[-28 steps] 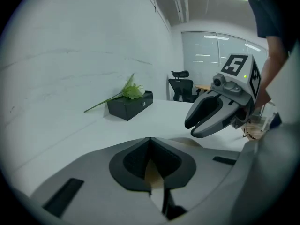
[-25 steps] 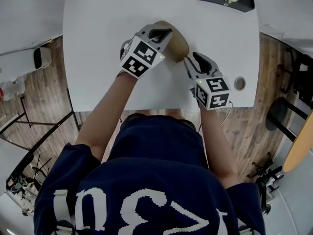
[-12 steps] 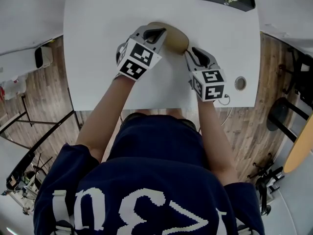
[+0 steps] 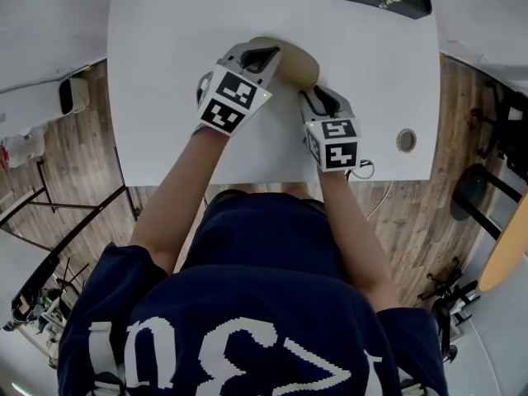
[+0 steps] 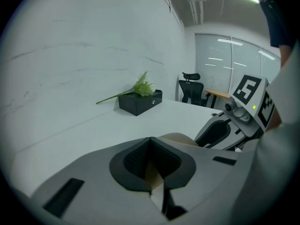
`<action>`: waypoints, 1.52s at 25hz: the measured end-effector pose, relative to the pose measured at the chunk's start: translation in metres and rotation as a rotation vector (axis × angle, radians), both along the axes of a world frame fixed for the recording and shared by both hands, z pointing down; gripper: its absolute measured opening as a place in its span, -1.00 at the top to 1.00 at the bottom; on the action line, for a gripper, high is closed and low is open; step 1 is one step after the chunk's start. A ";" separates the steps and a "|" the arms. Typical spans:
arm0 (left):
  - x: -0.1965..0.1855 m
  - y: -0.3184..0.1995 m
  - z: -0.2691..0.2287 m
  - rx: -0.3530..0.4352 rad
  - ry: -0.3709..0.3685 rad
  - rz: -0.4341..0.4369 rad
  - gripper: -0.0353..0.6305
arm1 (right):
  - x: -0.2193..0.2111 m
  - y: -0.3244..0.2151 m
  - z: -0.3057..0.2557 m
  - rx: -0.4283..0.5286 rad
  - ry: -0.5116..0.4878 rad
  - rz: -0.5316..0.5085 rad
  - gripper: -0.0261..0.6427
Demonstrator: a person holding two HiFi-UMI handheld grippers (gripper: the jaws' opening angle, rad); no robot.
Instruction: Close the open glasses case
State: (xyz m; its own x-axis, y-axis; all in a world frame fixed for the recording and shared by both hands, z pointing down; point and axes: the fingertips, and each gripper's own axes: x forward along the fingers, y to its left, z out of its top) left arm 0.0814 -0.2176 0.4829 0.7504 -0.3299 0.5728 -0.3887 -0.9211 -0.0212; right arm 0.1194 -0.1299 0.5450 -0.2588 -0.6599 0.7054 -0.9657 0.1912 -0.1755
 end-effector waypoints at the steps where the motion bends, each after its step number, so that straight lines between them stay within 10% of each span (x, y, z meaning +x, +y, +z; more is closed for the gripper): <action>1: 0.000 0.000 0.000 -0.001 0.002 0.000 0.85 | 0.001 0.001 0.001 0.000 0.001 -0.010 0.53; 4: 0.001 -0.001 0.001 -0.003 0.021 -0.005 0.85 | 0.002 0.006 0.001 0.013 0.005 -0.047 0.85; 21: 0.000 -0.002 0.000 -0.020 0.068 -0.008 0.85 | 0.045 -0.040 -0.002 0.029 0.066 -0.179 0.86; 31: -0.039 0.029 -0.005 -0.157 0.155 -0.245 0.85 | -0.049 0.037 -0.005 -0.049 -0.128 -0.459 0.86; 38: -0.045 0.037 -0.002 -0.017 0.133 -0.185 0.85 | -0.066 0.045 -0.004 -0.059 -0.101 -0.513 0.86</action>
State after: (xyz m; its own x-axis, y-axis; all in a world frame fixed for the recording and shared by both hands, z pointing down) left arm 0.0367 -0.1803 0.4807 0.7471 -0.4598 0.4800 -0.5494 -0.8336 0.0567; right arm 0.0534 -0.0846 0.5411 -0.6070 -0.3899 0.6924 -0.7280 0.6223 -0.2877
